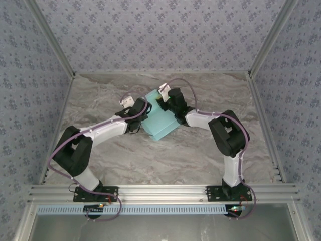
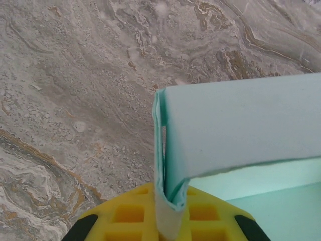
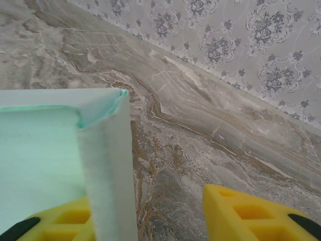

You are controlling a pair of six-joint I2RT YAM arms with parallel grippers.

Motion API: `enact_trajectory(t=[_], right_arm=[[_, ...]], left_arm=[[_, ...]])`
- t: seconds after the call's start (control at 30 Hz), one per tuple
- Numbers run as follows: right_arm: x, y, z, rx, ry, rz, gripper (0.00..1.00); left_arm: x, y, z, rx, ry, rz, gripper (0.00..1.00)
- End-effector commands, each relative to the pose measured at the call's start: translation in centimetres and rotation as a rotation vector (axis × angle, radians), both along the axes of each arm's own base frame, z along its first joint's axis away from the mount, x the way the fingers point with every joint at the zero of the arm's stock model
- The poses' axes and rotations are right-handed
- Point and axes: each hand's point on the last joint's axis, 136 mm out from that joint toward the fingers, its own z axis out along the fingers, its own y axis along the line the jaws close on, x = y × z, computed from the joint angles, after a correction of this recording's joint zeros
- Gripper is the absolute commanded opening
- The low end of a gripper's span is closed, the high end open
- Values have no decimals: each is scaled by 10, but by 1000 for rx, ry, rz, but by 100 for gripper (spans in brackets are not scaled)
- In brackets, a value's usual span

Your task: Fold the paper box

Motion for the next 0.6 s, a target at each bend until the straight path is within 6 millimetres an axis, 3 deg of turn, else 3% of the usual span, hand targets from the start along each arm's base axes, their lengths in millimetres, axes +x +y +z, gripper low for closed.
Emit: enact_trajectory(t=[0.0,0.3,0.53,0.57], right_arm=[[-13,6,26,49,-31,95,51],[-24,11,46,90,-38,175,56],[-4,3,36,24,-60,42,48],[3,6,46,16,-92,21,45]], left_arm=[[5,-2,12,-6,-22,11,0],[7,-4,9,-5,-13,8,0],[6,-4,7,-7,-7,6,0],[5,-5,7,-8,-7,6,0]])
